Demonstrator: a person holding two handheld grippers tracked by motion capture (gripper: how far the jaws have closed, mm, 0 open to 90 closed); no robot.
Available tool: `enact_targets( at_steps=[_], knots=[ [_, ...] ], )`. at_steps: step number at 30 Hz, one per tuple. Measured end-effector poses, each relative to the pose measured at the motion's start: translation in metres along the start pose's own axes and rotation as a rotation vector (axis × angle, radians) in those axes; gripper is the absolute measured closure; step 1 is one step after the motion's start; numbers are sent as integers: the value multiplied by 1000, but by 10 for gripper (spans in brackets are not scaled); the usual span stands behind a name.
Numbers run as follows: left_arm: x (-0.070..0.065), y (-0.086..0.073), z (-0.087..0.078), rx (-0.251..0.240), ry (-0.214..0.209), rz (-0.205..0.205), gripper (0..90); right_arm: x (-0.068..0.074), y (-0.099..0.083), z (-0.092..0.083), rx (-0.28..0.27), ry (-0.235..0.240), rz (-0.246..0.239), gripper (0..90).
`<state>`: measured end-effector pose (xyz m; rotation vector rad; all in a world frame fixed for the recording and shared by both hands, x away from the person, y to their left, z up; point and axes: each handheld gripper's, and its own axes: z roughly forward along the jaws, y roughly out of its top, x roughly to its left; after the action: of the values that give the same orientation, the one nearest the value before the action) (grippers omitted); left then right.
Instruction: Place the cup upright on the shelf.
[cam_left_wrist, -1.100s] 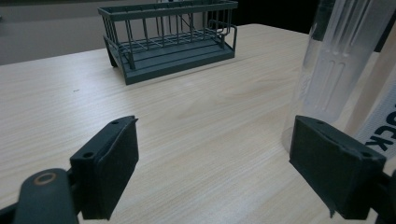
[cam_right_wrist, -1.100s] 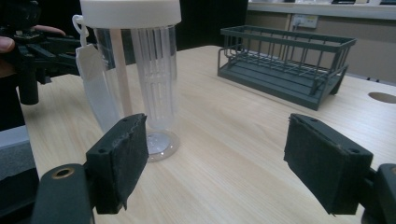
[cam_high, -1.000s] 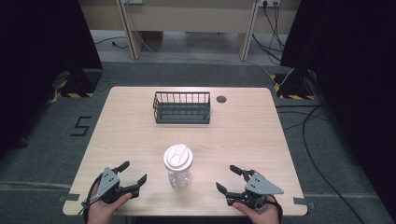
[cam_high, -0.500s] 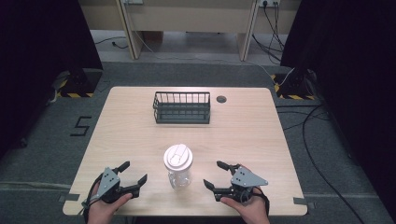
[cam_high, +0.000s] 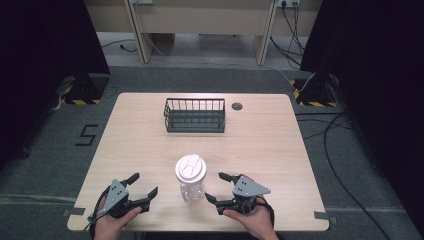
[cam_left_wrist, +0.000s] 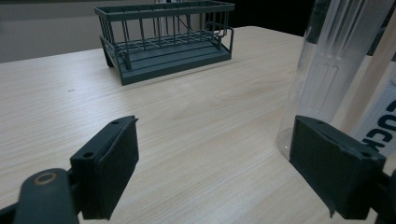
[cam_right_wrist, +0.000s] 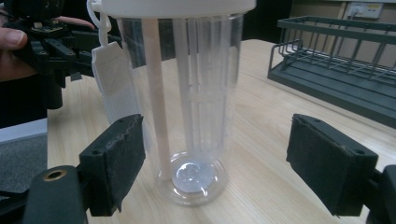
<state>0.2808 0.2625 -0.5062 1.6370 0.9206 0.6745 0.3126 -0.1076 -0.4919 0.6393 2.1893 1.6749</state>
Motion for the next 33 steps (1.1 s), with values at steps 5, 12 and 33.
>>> enact_targets(
  at_steps=[5,12,33],
  knots=[
    [0,0,0,-3,-4,0,154,0,2,11,10,16,11,191],
    [0,0,0,-3,-9,-8,155,3,0,25,26,33,15,189],
    [-1,0,0,-8,-23,-9,158,9,2,63,49,56,3,135]
  ],
)
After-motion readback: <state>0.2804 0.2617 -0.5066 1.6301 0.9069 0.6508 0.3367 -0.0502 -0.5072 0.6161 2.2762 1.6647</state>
